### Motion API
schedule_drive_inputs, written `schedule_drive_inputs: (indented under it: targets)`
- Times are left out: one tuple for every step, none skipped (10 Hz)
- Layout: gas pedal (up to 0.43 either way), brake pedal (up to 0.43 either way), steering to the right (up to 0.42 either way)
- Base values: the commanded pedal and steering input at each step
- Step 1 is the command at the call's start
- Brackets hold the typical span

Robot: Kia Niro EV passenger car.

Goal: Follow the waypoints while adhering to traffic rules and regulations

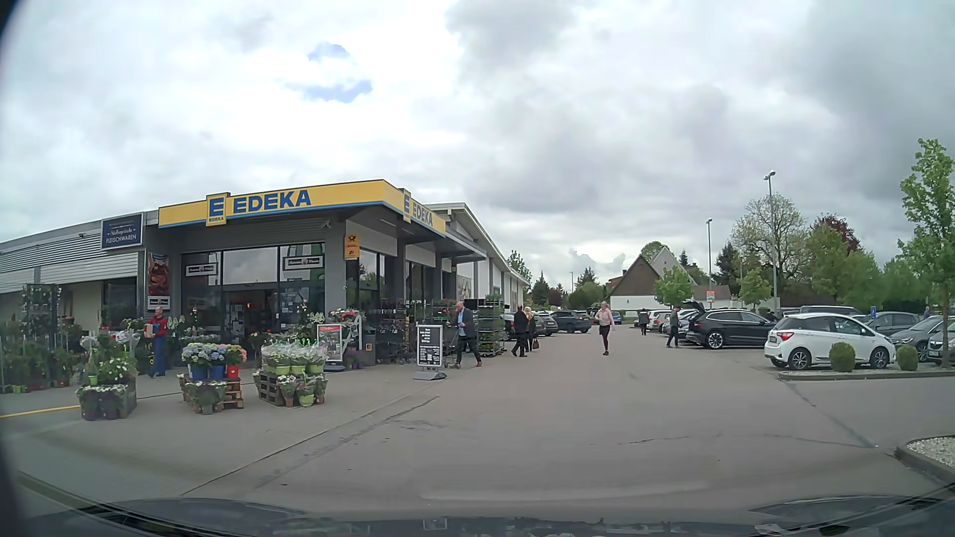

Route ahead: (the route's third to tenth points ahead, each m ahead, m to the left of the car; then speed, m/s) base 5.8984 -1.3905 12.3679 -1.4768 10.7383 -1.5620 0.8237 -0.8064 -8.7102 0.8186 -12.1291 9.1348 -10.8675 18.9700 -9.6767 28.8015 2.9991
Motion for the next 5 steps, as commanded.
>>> schedule_drive_inputs:
  targets:
    - [0.020, 0.012, 0.148]
    - [0.020, 0.006, 0.149]
    - [0.020, 0.012, 0.150]
    - [0.020, 0.012, 0.150]
    - [0.020, 0.006, 0.150]
